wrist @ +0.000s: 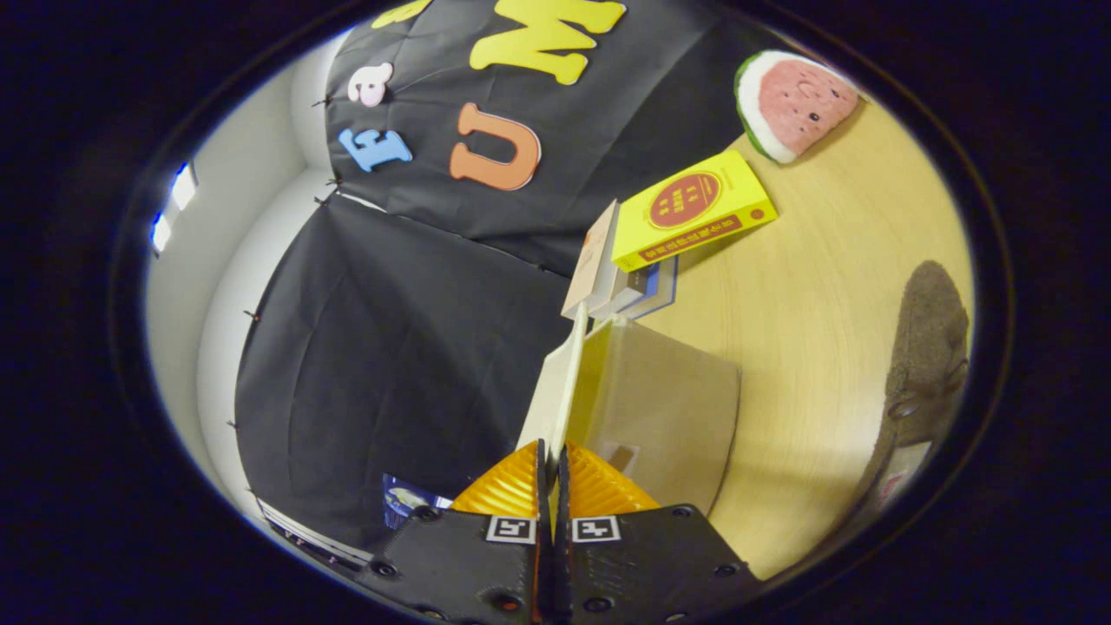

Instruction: Open the storage box then place both shoes into the box .Put the left shoe in first, then the right shoe, with the right side of both shoes facing outward in a uniform manner.

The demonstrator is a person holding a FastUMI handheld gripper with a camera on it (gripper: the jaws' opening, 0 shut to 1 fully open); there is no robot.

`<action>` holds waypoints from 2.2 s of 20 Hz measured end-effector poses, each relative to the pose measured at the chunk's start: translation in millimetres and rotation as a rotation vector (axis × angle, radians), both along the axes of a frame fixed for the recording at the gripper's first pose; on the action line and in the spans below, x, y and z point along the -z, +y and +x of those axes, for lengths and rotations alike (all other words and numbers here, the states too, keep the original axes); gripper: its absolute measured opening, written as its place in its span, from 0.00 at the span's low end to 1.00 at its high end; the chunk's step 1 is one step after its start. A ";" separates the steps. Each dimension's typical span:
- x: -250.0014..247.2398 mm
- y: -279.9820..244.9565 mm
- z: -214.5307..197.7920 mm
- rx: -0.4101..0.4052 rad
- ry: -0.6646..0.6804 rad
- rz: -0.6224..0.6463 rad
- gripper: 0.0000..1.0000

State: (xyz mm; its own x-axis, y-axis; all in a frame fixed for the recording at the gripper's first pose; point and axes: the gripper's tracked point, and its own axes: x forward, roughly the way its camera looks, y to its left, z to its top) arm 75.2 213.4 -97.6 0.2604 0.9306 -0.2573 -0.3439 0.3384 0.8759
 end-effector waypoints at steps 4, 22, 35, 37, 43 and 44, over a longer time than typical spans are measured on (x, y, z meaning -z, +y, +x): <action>-48.2 22.4 -10.2 0.005 -0.037 0.036 0.01; -128.5 230.8 -55.1 -0.032 -0.145 0.073 0.01; -120.5 228.0 -56.4 -0.003 -0.192 0.046 0.91; -120.3 205.2 -55.3 0.019 -0.234 0.017 0.94; -84.6 117.6 -36.3 0.193 -0.328 -0.240 0.94; -78.7 102.2 -32.6 0.220 -0.343 -0.292 0.94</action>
